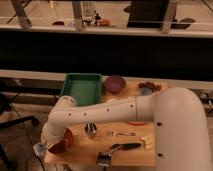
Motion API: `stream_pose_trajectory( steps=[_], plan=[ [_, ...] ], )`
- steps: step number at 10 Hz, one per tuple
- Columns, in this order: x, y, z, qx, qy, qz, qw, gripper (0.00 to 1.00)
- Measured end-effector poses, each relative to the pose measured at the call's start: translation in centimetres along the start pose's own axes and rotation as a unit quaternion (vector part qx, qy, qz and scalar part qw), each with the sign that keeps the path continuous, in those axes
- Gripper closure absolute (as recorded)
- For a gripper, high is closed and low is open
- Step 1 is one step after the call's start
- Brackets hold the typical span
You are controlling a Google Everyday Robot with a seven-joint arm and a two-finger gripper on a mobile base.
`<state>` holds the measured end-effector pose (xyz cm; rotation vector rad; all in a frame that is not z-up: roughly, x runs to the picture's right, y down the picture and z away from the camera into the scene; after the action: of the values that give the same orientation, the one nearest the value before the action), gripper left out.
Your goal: Wipe red bowl with towel
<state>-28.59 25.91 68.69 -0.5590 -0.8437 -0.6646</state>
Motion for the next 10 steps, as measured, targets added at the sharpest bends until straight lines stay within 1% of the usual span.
stream_pose_trajectory(
  steps=[2, 3, 5, 7, 10],
  plan=[
    [-0.6, 0.9, 0.3, -0.004, -0.012, 0.003, 0.9999, 1.0],
    [-0.6, 1.5, 0.1, -0.006, -0.012, 0.009, 0.9999, 1.0],
    [-0.4, 2.8, -0.8, -0.003, -0.003, 0.025, 0.9997, 1.0],
    [-0.3, 3.7, -1.5, -0.003, 0.007, 0.032, 0.9995, 1.0],
    [0.0, 5.0, -2.0, -0.003, 0.015, 0.046, 0.9988, 1.0]
  ],
)
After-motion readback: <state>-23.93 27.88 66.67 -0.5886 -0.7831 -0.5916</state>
